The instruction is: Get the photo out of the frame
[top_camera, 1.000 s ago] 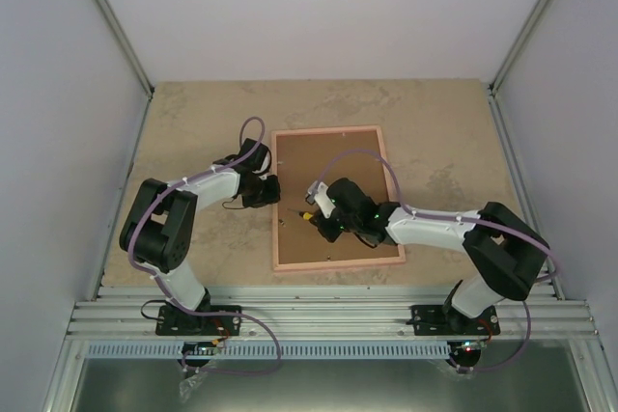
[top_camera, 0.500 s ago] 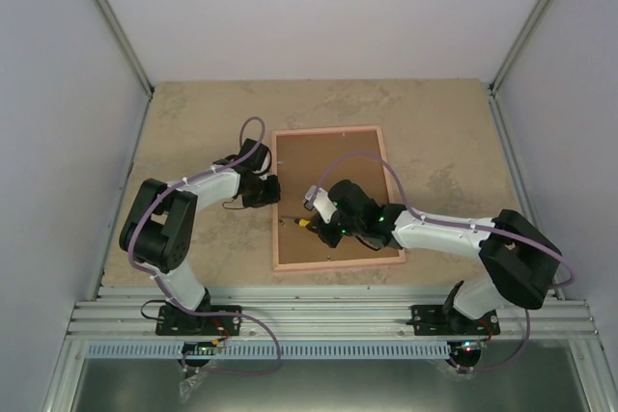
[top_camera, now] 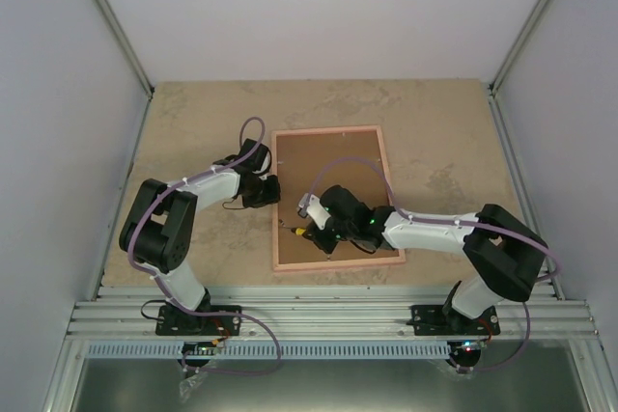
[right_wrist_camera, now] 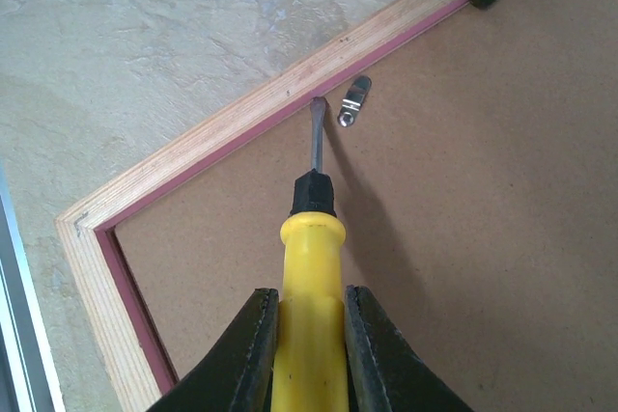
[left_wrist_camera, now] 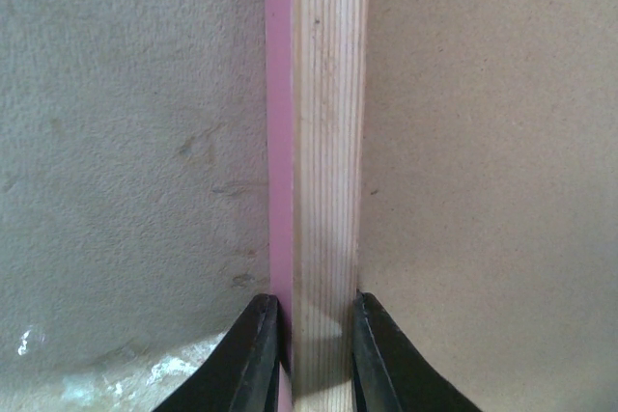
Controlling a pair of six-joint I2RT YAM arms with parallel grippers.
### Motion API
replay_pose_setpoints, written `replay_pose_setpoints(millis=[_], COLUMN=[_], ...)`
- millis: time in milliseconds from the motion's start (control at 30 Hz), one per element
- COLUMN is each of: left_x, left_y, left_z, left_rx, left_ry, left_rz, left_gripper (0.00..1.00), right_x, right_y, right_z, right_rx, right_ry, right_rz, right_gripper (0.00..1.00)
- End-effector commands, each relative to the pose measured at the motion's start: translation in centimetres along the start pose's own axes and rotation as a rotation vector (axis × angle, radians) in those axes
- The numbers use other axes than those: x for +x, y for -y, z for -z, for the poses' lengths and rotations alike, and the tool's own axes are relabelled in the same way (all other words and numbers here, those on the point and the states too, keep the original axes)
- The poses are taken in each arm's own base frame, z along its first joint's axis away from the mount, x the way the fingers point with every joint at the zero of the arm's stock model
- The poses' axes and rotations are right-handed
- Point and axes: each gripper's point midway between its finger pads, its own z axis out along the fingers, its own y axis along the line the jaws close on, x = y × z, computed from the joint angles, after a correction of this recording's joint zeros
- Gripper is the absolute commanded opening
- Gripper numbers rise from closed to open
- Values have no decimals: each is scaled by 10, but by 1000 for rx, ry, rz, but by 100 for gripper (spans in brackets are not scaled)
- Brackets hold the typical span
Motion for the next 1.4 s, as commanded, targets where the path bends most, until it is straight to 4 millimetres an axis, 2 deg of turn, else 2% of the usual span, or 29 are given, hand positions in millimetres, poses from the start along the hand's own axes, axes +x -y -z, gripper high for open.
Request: replay_pose_setpoints(millis=[0,500,867,1000,1233,1367], left_x=[22,22,21,22,20,21], left_y=[1,1,2,2,2,3], left_z=[-5,-4,-5,-5,-3,-2], left_rx=[22,22,33,34,31,42], left_ry=[-70,-66,-62,-61,-50,-42], left_rz=[2,1,13,15,17,34], left_gripper=[6,6,6,6,6,6], right_x=[-2,3,6,6,-19,-23], right_y=[0,21,41,34,8,-3], right_z=[-5,-2,4,5,15,16], right_rx=[16,141,272,252,157,136], right_ry=[-8,-26,-72,-72,-15,-34], right_rz=[-7,-53,-153,-152,-128,-166], right_gripper=[1,0,0,0,0,0])
